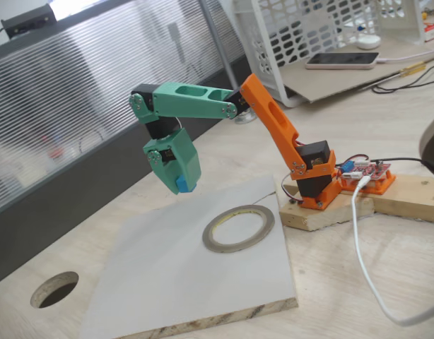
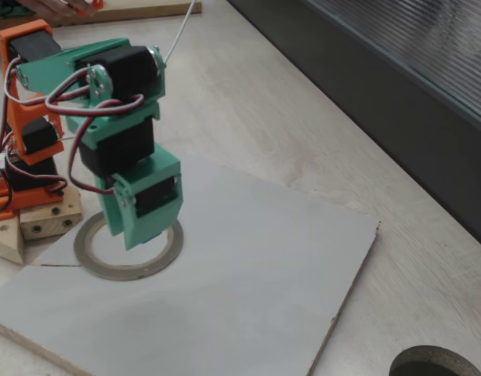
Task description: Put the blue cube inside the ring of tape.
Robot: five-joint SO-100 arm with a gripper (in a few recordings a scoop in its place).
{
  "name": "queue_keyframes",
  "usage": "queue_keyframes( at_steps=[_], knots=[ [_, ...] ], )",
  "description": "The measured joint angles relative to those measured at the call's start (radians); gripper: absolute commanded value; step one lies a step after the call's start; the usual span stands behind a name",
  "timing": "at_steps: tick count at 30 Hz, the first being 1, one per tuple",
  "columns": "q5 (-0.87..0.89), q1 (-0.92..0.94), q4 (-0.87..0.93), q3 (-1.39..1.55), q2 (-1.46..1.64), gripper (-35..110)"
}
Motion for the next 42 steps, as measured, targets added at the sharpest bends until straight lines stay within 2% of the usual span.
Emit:
queue_keyframes(
  at_steps=[15, 24, 37, 42],
  knots=[
    [0.0, -0.002, 0.009, 0.0, 0.002, 11],
    [0.0, -0.002, 0.009, 0.201, 0.017, 11],
    [0.0, -0.002, 0.009, 0.236, 0.123, 11],
    [0.002, -0.002, 0.009, 0.423, 0.25, 11]
  ],
)
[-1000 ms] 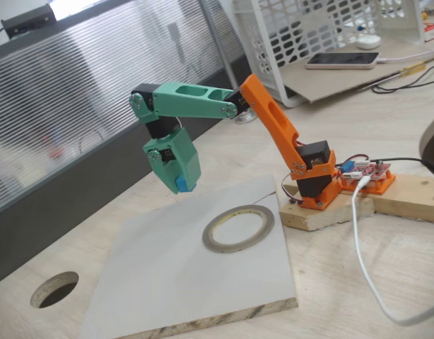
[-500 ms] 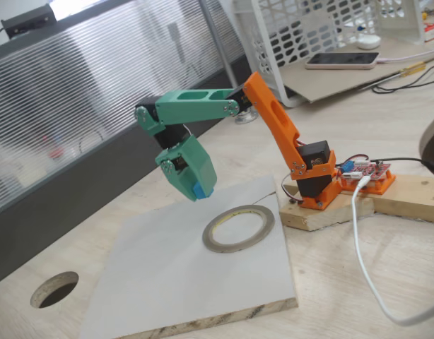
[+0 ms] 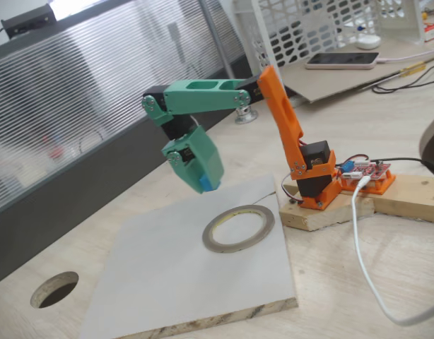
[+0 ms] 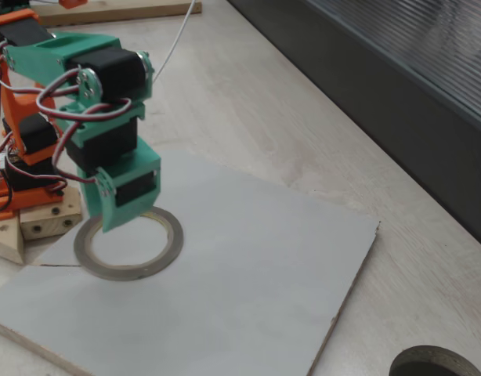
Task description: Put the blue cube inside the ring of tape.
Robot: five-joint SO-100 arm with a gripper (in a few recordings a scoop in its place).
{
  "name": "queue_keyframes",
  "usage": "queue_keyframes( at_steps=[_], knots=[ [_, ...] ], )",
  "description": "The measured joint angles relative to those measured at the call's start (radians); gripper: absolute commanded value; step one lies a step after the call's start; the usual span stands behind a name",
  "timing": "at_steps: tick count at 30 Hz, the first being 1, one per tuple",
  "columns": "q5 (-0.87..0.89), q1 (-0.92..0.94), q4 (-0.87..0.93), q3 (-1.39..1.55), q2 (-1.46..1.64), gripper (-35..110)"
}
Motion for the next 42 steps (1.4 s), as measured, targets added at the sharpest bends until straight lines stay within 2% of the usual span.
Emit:
queue_keyframes(
  at_steps=[4, 9, 12, 17, 27, 33, 42],
  knots=[
    [0.002, 0.0, -0.104, 0.229, 0.15, 11],
    [0.006, -0.002, -0.371, 0.505, 0.276, 11],
    [0.006, 0.0, -0.459, 0.647, 0.333, 11],
    [0.006, 0.0, -0.497, 0.764, 0.371, 11],
    [0.006, -0.046, -0.609, 0.775, 0.376, 11],
    [0.006, -0.146, -0.623, 0.775, 0.376, 11],
    [0.006, -0.156, -0.63, 0.842, 0.376, 11]
  ],
)
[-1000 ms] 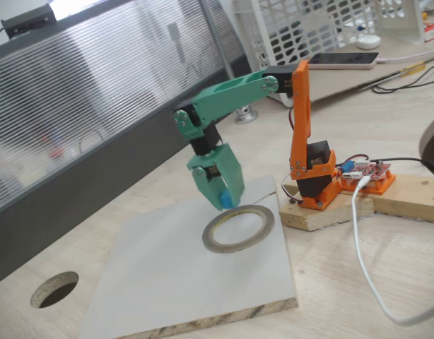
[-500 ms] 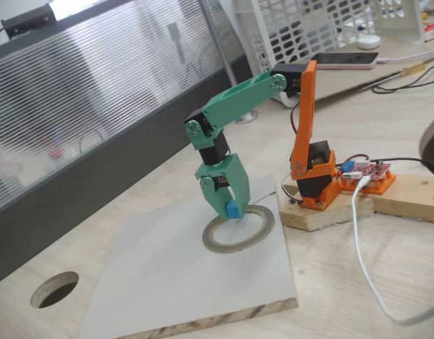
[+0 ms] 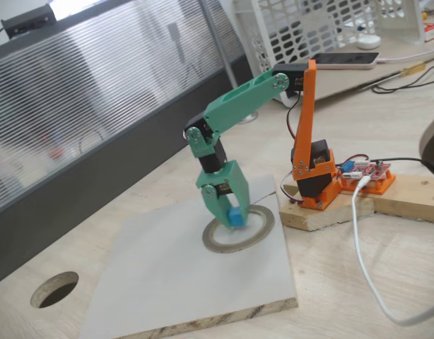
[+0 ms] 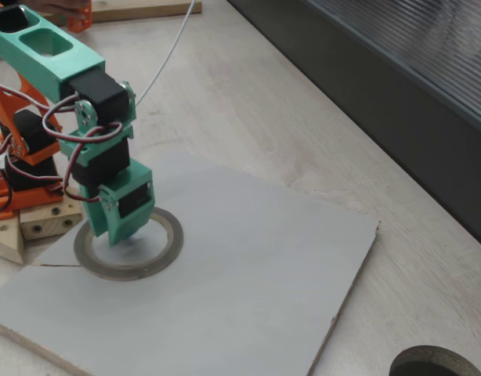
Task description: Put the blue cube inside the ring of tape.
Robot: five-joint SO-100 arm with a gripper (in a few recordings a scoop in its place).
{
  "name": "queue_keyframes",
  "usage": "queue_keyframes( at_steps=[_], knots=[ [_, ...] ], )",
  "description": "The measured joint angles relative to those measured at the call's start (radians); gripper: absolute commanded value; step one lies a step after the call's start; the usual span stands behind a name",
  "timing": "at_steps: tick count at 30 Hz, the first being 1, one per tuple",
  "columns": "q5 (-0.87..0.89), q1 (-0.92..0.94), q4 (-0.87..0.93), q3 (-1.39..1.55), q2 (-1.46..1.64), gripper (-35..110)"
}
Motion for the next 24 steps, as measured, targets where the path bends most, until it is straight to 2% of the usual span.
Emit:
queue_keyframes(
  at_steps=[18, 24],
  knots=[
    [0.0, 0.002, -0.009, 0.054, 0.0, 11],
    [0.005, 0.002, -0.112, 0.066, 0.008, 11]
  ],
)
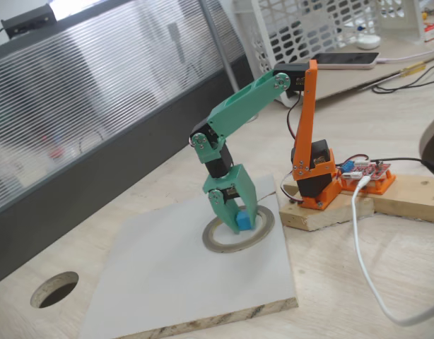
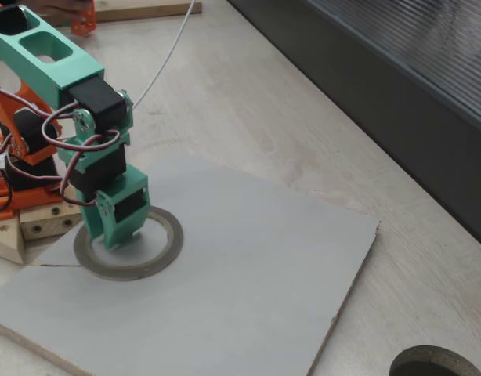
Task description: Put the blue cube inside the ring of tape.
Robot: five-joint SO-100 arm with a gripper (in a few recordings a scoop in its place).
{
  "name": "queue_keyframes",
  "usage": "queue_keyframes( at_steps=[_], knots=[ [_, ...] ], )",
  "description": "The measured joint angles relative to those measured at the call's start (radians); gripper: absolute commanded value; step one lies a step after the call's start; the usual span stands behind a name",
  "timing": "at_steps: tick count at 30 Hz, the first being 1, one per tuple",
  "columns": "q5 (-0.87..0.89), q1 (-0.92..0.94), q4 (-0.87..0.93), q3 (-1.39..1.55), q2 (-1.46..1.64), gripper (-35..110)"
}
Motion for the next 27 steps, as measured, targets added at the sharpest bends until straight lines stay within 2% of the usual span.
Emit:
queue_keyframes(
  at_steps=[27],
  knots=[
    [-0.011, 0.002, -0.012, 0.005, 0.002, 12]
  ],
)
